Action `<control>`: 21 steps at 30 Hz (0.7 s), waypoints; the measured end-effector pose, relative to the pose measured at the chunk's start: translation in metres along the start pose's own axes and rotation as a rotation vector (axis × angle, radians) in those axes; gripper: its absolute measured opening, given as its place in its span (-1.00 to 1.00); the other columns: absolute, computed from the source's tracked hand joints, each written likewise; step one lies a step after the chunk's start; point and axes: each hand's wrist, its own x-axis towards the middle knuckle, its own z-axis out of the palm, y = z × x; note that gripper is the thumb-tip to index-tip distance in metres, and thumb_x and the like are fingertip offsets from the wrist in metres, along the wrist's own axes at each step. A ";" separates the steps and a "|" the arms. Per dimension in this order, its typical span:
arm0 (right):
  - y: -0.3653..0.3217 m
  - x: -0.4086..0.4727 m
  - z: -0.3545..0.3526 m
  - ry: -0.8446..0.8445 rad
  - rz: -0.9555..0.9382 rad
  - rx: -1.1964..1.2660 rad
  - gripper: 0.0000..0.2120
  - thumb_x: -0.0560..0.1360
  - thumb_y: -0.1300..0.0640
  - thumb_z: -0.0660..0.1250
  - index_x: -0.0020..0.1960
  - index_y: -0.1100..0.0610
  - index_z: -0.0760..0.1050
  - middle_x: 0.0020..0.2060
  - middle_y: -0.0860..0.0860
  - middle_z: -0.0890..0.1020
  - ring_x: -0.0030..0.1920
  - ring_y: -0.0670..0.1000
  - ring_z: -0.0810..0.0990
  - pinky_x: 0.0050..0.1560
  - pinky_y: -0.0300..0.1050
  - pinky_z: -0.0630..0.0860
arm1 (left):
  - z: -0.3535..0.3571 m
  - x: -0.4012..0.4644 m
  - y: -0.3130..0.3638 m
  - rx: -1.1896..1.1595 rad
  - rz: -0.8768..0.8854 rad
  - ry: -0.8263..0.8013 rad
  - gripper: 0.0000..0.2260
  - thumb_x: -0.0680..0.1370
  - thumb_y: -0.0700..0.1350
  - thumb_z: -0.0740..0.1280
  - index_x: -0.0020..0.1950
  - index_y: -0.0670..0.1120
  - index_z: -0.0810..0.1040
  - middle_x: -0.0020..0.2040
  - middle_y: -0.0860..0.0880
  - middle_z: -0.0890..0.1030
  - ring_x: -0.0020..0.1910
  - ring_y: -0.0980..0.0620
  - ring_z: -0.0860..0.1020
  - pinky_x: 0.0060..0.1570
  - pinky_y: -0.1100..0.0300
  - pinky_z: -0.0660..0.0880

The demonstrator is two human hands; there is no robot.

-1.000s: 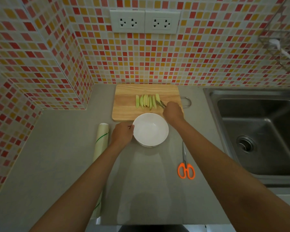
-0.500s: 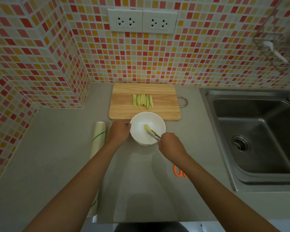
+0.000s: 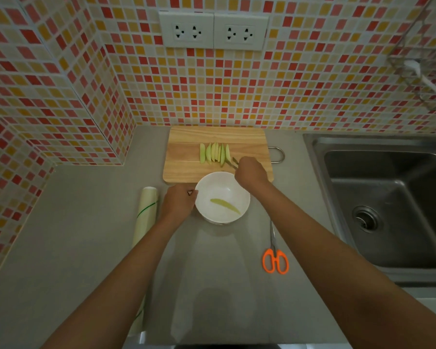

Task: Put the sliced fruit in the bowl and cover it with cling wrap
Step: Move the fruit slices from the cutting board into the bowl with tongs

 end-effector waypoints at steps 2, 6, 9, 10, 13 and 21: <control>-0.002 0.006 0.007 0.013 -0.002 -0.025 -0.82 0.49 0.34 0.19 0.04 0.29 0.52 0.04 0.20 0.61 0.03 0.21 0.60 -0.19 -0.10 0.39 | 0.000 0.001 0.000 -0.011 -0.006 -0.002 -0.78 0.55 -0.19 0.26 0.00 -0.23 0.69 -0.10 -0.23 0.71 -0.09 -0.22 0.66 -0.03 -0.08 0.58; -0.005 0.009 0.004 0.059 0.011 0.008 -0.83 0.49 0.37 0.19 -0.03 0.32 0.54 -0.03 0.21 0.63 -0.02 0.21 0.61 -0.23 -0.11 0.38 | 0.001 0.002 -0.002 -0.022 -0.011 -0.007 -0.77 0.54 -0.19 0.26 -0.03 -0.26 0.68 -0.12 -0.26 0.70 -0.10 -0.25 0.66 -0.03 -0.09 0.58; -0.001 -0.007 -0.007 0.098 -0.010 0.098 -0.80 0.51 0.33 0.18 -0.28 0.29 0.46 -0.28 0.13 0.56 -0.18 0.18 0.56 -0.37 -0.16 0.29 | 0.001 0.002 -0.002 -0.038 -0.011 -0.009 -0.78 0.55 -0.20 0.26 -0.01 -0.25 0.68 -0.12 -0.24 0.71 -0.11 -0.23 0.67 -0.02 -0.11 0.59; 0.001 -0.018 -0.011 0.108 -0.024 0.127 -0.70 0.53 0.29 0.19 -0.37 0.23 0.37 -0.38 0.07 0.47 -0.25 0.14 0.51 -0.44 -0.16 0.21 | 0.001 0.003 -0.002 -0.040 -0.014 -0.011 -0.78 0.55 -0.19 0.26 -0.01 -0.25 0.69 -0.12 -0.24 0.71 -0.12 -0.23 0.67 -0.02 -0.11 0.59; 0.013 -0.070 -0.014 0.096 -0.088 0.149 -0.56 0.56 0.16 0.20 -0.47 0.09 0.19 -0.51 -0.02 0.29 -0.43 0.02 0.33 -0.51 -0.17 0.12 | 0.000 0.004 -0.003 -0.026 -0.022 -0.025 -0.77 0.55 -0.18 0.26 -0.07 -0.28 0.66 -0.14 -0.27 0.69 -0.12 -0.25 0.66 -0.04 -0.08 0.58; 0.021 -0.116 0.006 -0.111 -0.027 -0.045 -0.81 0.54 0.18 0.19 -0.10 0.28 0.51 -0.04 0.24 0.61 -0.02 0.23 0.59 -0.22 -0.14 0.33 | -0.001 0.002 -0.001 -0.013 -0.011 -0.026 -0.78 0.54 -0.19 0.26 -0.01 -0.19 0.70 -0.12 -0.22 0.71 -0.12 -0.21 0.67 -0.03 -0.10 0.60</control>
